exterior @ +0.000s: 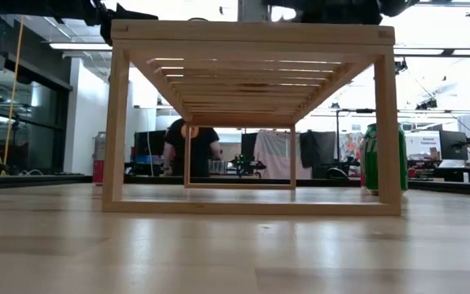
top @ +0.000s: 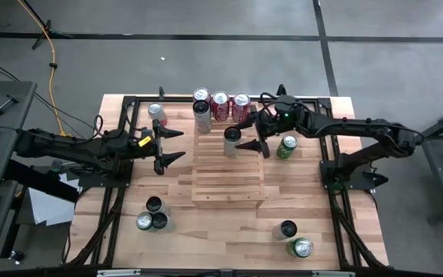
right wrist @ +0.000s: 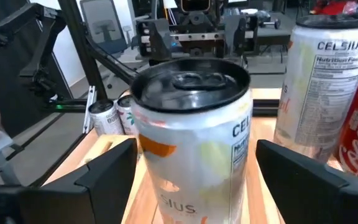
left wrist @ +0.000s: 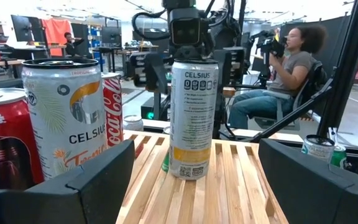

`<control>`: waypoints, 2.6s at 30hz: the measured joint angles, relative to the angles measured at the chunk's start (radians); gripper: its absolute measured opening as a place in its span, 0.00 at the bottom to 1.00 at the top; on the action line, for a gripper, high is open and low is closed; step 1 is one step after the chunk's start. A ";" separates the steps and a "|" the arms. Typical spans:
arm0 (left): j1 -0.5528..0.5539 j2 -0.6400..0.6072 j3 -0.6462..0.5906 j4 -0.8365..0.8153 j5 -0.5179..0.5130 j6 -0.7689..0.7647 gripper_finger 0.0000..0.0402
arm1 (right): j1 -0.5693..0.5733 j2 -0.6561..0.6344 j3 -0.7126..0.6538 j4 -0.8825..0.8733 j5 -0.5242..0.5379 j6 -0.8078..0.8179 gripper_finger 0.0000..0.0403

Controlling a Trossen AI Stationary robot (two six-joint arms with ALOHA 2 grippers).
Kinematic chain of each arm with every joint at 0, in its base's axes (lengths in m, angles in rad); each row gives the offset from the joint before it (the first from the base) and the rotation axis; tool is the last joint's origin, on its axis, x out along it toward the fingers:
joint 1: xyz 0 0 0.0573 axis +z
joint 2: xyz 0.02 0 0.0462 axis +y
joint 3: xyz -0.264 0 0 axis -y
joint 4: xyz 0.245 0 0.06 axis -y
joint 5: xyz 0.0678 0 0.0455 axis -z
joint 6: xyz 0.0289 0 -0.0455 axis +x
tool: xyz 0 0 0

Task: Place canned beverage on shelf
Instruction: Align the top right tropical celsius soda can with the other tropical celsius soda can on the shelf

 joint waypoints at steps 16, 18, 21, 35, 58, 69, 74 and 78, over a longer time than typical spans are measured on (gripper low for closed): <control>0.000 0.000 0.000 -0.014 0.000 -0.004 0.83 | 0.006 0.075 0.000 0.078 -0.010 0.043 0.76; 0.000 0.000 0.000 -0.014 0.000 -0.004 0.83 | 0.007 0.064 0.000 0.083 -0.009 0.047 0.73; 0.000 0.000 0.000 -0.014 0.000 -0.004 0.83 | 0.025 0.048 0.000 0.077 0.047 0.047 0.66; 0.000 0.000 0.000 -0.003 0.000 -0.004 0.83 | 0.255 0.029 -0.001 0.164 0.757 0.119 0.58; 0.002 0.000 0.000 0.018 0.000 0.008 0.83 | 0.294 0.145 0.000 0.334 1.100 0.196 0.58; 0.003 0.000 0.000 0.032 0.000 0.010 0.83 | 0.294 0.146 0.000 0.321 1.125 0.168 0.58; 0.003 0.000 0.000 0.033 -0.001 0.013 0.83 | 0.293 0.167 0.084 0.201 1.134 0.162 0.58; 0.003 0.000 0.000 0.038 -0.003 0.013 0.83 | 0.296 0.237 0.218 0.059 1.134 0.123 0.58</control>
